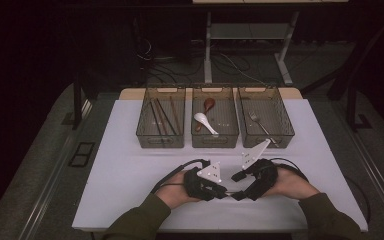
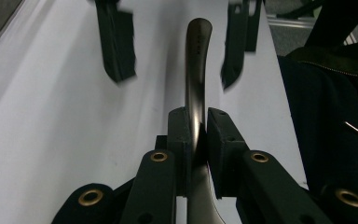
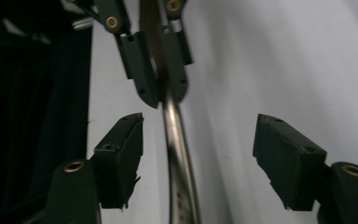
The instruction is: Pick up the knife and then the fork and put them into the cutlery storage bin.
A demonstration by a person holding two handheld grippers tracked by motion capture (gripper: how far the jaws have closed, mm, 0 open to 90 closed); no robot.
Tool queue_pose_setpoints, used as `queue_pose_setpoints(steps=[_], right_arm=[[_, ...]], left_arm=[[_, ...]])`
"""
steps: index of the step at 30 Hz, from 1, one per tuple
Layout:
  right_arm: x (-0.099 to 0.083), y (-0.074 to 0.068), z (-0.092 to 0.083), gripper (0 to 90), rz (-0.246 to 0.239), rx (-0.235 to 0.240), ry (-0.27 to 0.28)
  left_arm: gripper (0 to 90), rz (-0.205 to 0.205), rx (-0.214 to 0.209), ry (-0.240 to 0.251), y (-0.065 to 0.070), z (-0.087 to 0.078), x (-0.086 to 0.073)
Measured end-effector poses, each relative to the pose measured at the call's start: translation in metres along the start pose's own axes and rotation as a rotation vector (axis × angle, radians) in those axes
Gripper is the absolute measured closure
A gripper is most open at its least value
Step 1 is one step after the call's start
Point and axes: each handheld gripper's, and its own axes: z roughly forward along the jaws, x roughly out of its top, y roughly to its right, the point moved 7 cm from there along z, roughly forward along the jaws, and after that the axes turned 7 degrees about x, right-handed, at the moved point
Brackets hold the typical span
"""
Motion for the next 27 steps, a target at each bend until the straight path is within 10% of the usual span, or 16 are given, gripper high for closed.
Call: queue_pose_setpoints(steps=[13, 27], right_arm=[[-0.007, -0.005, 0.008, 77.3, -0.001, 0.093, -0.090], [-0.004, -0.006, 0.000, 83.4, -0.028, 0.049, -0.063]], left_arm=[[79.6, 0.061, -0.016, -0.017, -0.003, 0.002, 0.012], [78.8, 0.007, -0.014, 0.053, -0.008, -0.005, 0.014]])
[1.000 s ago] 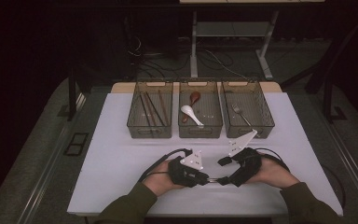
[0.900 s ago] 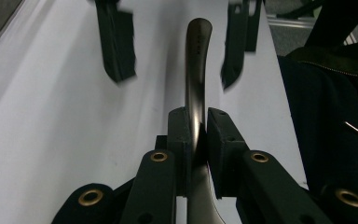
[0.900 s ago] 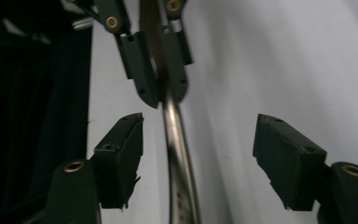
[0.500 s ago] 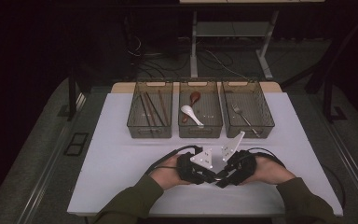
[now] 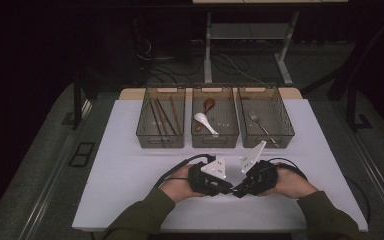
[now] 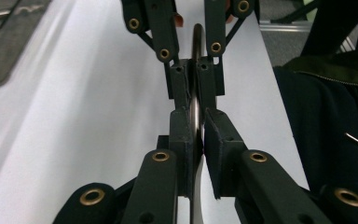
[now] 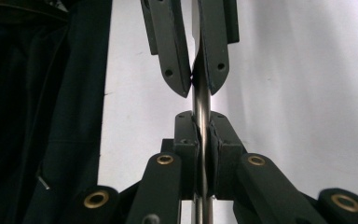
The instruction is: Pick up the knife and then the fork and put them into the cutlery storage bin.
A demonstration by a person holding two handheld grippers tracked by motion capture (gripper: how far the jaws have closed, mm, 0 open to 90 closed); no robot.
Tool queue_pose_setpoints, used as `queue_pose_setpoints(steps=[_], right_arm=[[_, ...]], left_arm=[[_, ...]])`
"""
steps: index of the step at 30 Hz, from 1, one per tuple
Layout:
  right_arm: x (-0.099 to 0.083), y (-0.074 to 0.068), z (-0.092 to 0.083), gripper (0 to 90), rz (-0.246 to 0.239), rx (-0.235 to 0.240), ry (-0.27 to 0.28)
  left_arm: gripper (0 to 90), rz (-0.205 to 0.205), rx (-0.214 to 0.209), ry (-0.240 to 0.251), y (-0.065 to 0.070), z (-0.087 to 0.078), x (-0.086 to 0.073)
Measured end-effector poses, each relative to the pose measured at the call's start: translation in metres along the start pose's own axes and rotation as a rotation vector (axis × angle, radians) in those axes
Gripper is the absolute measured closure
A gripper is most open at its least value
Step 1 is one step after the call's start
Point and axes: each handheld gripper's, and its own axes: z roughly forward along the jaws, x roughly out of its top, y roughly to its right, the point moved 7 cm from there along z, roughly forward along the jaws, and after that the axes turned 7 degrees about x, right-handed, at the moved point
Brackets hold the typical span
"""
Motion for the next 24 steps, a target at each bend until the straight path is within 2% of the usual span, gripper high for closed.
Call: queue_pose_setpoints(steps=[4, 5, 6, 10, 15, 21, 24], right_arm=[[-0.005, 0.011, -0.005, 83.3, -0.012, -0.061, -0.015], [-0.007, 0.013, -0.007, 83.3, 0.018, -0.085, -0.011], [-0.009, 0.016, -0.010, 83.2, 0.020, -0.103, -0.012], [-0.016, 0.026, -0.021, 83.2, 0.087, -0.167, 0.010], [-0.025, 0.035, -0.032, 83.2, 0.130, -0.222, 0.027], [-0.032, 0.039, -0.039, 83.1, 0.170, -0.255, 0.048], [-0.035, 0.040, -0.042, 83.1, 0.181, -0.269, 0.062]], left_arm=[[69.0, -0.069, 0.032, 0.056, -0.010, -0.010, -0.001], [66.2, -0.097, 0.036, 0.064, -0.011, -0.013, -0.003], [64.5, -0.119, 0.052, 0.073, -0.014, -0.016, -0.005], [57.2, -0.206, 0.117, 0.117, -0.022, -0.029, -0.014], [53.4, -0.269, 0.196, 0.126, -0.029, -0.043, -0.032], [46.8, -0.309, 0.300, 0.147, -0.033, -0.059, -0.047], [44.7, -0.343, 0.341, 0.163, -0.034, -0.068, -0.056]])
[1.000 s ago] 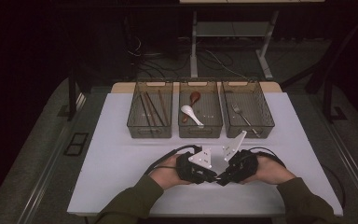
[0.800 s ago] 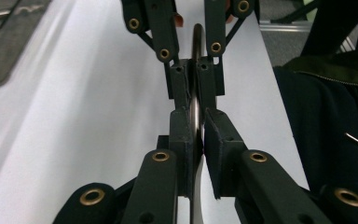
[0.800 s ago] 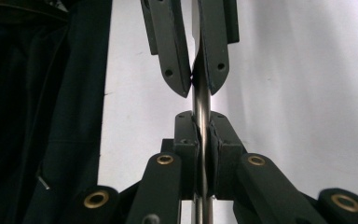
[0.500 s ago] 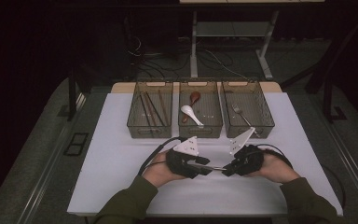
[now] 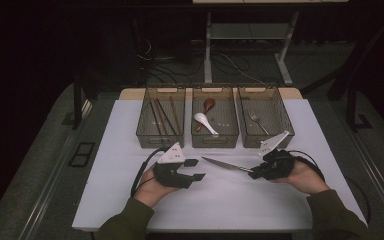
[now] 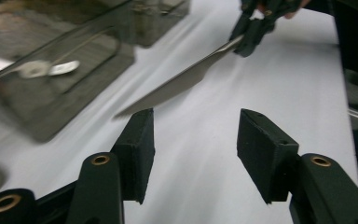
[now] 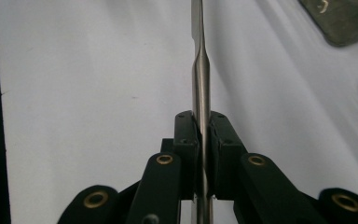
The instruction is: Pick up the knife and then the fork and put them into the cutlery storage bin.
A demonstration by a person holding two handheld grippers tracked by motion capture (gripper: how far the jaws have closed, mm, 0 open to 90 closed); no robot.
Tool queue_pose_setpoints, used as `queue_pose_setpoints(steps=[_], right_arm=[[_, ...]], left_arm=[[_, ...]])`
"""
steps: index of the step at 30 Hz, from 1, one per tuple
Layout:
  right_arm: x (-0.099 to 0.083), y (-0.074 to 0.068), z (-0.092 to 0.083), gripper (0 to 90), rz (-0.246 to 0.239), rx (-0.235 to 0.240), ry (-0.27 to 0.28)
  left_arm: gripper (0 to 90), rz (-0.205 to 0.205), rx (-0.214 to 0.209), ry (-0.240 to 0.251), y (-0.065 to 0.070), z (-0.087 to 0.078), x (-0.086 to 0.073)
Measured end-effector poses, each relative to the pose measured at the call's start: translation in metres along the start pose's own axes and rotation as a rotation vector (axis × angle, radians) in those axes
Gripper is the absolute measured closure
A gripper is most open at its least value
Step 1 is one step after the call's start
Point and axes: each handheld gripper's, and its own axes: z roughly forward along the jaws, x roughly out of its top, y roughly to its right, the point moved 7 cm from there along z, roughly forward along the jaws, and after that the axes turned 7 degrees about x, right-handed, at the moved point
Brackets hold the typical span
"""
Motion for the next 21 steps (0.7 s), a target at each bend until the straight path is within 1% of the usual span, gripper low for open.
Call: queue_pose_setpoints(steps=[3, 5, 8, 9, 10, 11, 13, 14, 17, 19, 20, 21], right_arm=[[0.000, 0.001, -0.002, 83.1, 0.001, -0.010, 0.012], [0.001, 0.002, -0.005, 83.1, 0.010, -0.011, 0.025], [0.003, 0.004, -0.008, 83.1, 0.025, -0.021, 0.055], [0.005, 0.004, -0.010, 83.1, 0.040, -0.022, 0.068], [0.005, 0.004, -0.011, 83.1, 0.041, -0.026, 0.076], [0.006, 0.005, -0.013, 83.1, 0.049, -0.031, 0.084], [0.008, 0.007, -0.016, 83.1, 0.056, -0.044, 0.096], [0.009, 0.008, -0.018, 83.1, 0.056, -0.054, 0.105], [0.012, 0.011, -0.023, 83.1, 0.070, -0.060, 0.130], [0.014, 0.013, -0.028, 83.1, 0.079, -0.071, 0.133], [0.015, 0.013, -0.031, 83.1, 0.082, -0.076, 0.132], [0.017, 0.014, -0.035, 83.1, 0.089, -0.080, 0.139]], left_arm=[[42.1, -0.020, 0.027, 0.003, -0.006, -0.009, -0.009], [39.7, -0.037, 0.044, 0.005, -0.010, -0.015, -0.016], [33.8, -0.061, 0.082, 0.011, -0.013, -0.021, -0.024], [32.3, -0.057, 0.092, 0.011, -0.014, -0.023, -0.026], [30.9, -0.052, 0.099, 0.009, -0.015, -0.025, -0.028], [28.9, -0.060, 0.106, 0.007, -0.015, -0.027, -0.031], [25.5, -0.062, 0.116, 0.005, -0.016, -0.030, -0.035], [23.4, -0.068, 0.126, 0.008, -0.016, -0.031, -0.036], [17.1, -0.075, 0.152, 0.012, -0.020, -0.035, -0.039], [12.4, -0.087, 0.158, 0.010, -0.022, -0.035, -0.040], [8.7, -0.099, 0.158, 0.011, -0.023, -0.034, -0.040], [4.6, -0.103, 0.159, 0.004, -0.024, -0.034, -0.041]])
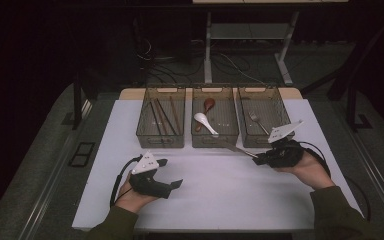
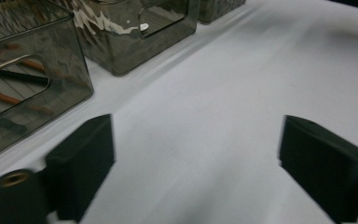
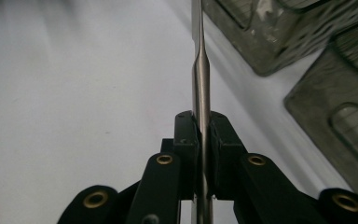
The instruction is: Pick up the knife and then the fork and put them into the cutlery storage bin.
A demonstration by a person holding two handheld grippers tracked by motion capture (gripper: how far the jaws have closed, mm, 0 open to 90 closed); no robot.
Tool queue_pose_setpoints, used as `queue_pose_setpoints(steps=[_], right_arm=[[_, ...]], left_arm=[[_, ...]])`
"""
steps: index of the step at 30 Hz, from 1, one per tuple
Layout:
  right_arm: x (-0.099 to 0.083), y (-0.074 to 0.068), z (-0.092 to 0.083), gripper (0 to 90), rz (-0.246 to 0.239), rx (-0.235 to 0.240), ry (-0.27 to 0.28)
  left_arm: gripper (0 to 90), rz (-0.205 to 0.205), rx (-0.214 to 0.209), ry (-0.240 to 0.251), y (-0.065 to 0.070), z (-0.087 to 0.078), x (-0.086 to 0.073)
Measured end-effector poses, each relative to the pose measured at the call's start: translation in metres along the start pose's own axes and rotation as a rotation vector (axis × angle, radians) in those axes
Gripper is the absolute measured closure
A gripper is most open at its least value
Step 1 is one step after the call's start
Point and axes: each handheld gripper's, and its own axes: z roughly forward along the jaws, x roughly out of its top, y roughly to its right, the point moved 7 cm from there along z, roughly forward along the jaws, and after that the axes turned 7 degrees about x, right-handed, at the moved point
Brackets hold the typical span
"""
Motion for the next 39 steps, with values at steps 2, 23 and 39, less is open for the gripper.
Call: queue_pose_setpoints(steps=[2, 23, 39], right_arm=[[0.005, 0.004, -0.007, 83.1, 0.015, -0.015, 0.024], [0.032, 0.072, -0.053, 83.1, 0.186, -0.246, 0.116], [0.029, 0.123, -0.046, 83.2, 0.336, -0.384, 0.097]], left_arm=[[2.1, 0.003, 0.005, -0.001, 0.000, 0.001, -0.001], [0.0, 0.017, 0.005, 0.002, -0.001, 0.002, -0.002], [0.0, 0.028, 0.005, -0.002, 0.000, 0.003, -0.003]])
